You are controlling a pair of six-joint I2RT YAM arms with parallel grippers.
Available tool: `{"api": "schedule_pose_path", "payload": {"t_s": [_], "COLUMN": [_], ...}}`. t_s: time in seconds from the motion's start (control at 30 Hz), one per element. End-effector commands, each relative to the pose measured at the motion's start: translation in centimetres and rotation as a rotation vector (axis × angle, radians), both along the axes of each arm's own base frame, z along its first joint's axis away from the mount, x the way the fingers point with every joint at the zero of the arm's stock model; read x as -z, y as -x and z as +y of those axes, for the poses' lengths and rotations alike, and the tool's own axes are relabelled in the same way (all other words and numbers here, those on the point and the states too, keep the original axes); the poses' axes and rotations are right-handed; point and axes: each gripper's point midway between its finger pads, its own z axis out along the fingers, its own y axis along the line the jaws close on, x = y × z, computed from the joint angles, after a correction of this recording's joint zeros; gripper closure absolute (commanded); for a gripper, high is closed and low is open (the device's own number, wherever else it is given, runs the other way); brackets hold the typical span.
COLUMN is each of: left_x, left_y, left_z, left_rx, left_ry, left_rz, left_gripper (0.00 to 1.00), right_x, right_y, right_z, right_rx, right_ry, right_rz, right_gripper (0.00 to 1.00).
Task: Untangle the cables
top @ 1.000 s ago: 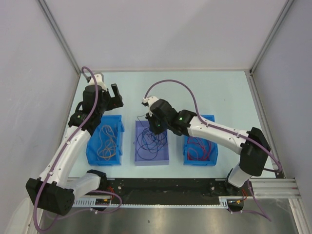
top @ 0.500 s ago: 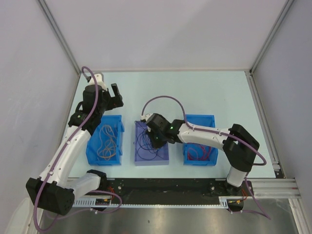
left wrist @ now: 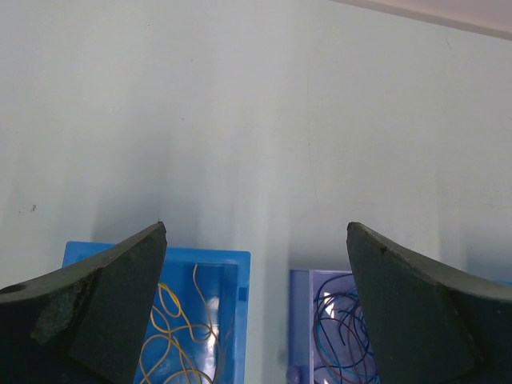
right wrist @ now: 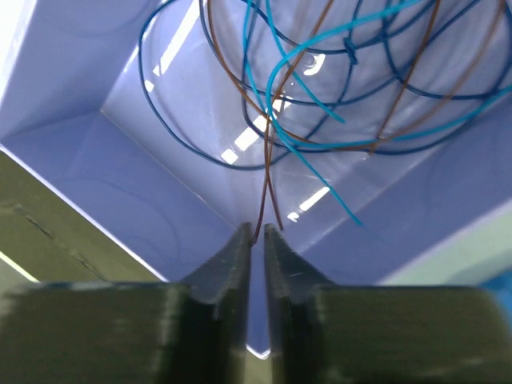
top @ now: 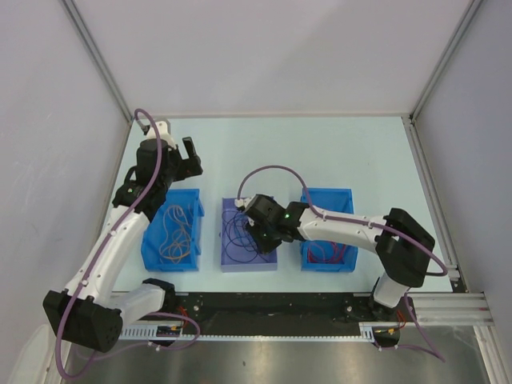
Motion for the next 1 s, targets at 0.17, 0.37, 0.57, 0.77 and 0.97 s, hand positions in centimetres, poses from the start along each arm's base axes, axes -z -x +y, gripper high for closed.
{"api": "schedule_pose_path", "payload": {"t_s": [0.17,0.37,0.57,0.77,0.97], "left_x": [-0.5,-0.6,-0.6,-0.6,-0.6], "left_y": [-0.3,-0.2,-0.2,-0.3,-0.2], "left_z": [0.3,0.5,0.6,0.5,0.6], "left_rx": [-0.010,-0.016,-0.019,-0.019,-0.022], "left_ry": [-0.002,-0.005,-0.007,-0.008,-0.012], "left_rz": [-0.024,-0.028,-0.027,-0.027,-0.027], "left_gripper": [0.00,0.00,0.00,0.00,0.00], "right_x": [-7.1,-12.6,-13.7,-11.4,-7.9], "right_y": [-3.5,-5.6,-5.7,-3.3,-2.3], "right_z": [-0.6,0.8,4.6,7.5,8.2], "right_rx": [0.075,0.084,0.033,-0.071,-0.089], "right_ry": [-0.179,-0.384,-0.536,-0.558,-0.509], "right_rz": [-0.096,-0.133,-0.030,0.110,0.213], "right_gripper": [0.52,0.54,0.69,0.78,0.80]}}
